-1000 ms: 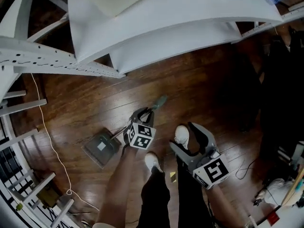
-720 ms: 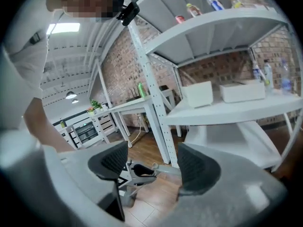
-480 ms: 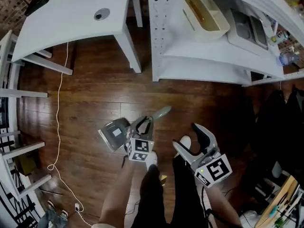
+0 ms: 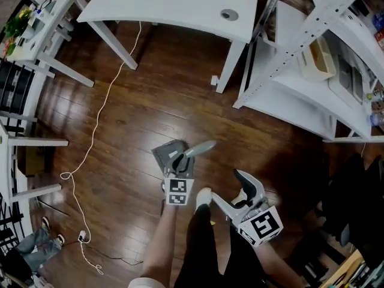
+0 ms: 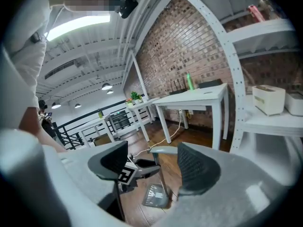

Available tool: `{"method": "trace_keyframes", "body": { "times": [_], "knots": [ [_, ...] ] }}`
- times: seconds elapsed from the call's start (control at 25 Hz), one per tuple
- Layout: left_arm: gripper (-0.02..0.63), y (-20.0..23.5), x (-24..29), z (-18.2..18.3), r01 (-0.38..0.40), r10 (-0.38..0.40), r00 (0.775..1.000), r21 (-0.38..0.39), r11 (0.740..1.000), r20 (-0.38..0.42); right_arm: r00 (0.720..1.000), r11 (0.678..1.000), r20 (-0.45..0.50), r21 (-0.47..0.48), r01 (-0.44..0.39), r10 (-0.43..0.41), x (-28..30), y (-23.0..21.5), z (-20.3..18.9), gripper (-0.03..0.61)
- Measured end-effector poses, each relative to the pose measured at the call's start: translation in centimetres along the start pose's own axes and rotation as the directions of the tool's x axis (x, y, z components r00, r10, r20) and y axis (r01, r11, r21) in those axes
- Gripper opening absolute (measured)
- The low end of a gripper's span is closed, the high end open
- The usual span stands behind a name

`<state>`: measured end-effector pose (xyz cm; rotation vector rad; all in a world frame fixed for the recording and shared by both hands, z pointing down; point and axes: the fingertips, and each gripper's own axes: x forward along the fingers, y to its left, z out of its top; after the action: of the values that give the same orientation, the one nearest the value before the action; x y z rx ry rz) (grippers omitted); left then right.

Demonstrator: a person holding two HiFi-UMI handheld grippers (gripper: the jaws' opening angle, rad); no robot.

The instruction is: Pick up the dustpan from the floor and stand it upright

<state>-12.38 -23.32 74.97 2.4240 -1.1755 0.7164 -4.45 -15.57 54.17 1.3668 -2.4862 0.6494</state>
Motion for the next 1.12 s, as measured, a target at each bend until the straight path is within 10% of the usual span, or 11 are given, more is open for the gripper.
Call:
{"method": "trace_keyframes", "body": {
  "times": [0.52,0.76,1.12],
  "knots": [
    [0.217,3.2,-12.1,-6.3,-0.248,0.231,0.966,-0.157,0.956,-0.12,0.993,0.993,0.024,-0.028,-0.118,0.118,-5.7,10.2,0.3,0.314],
    [0.219,-6.4,-27.9,-2.0,-0.312,0.322,0.947,-0.184,0.932,0.024,0.975,0.981,0.115,-0.057,-0.185,0.191,-16.6,14.1,0.5,0.314],
    [0.247,-27.3,-49.6,9.5,-0.246,0.27,0.907,-0.114,0.963,0.322,0.976,0.987,0.198,-0.146,-0.066,0.095,-36.2,16.9,1.6,0.232]
  ]
}}
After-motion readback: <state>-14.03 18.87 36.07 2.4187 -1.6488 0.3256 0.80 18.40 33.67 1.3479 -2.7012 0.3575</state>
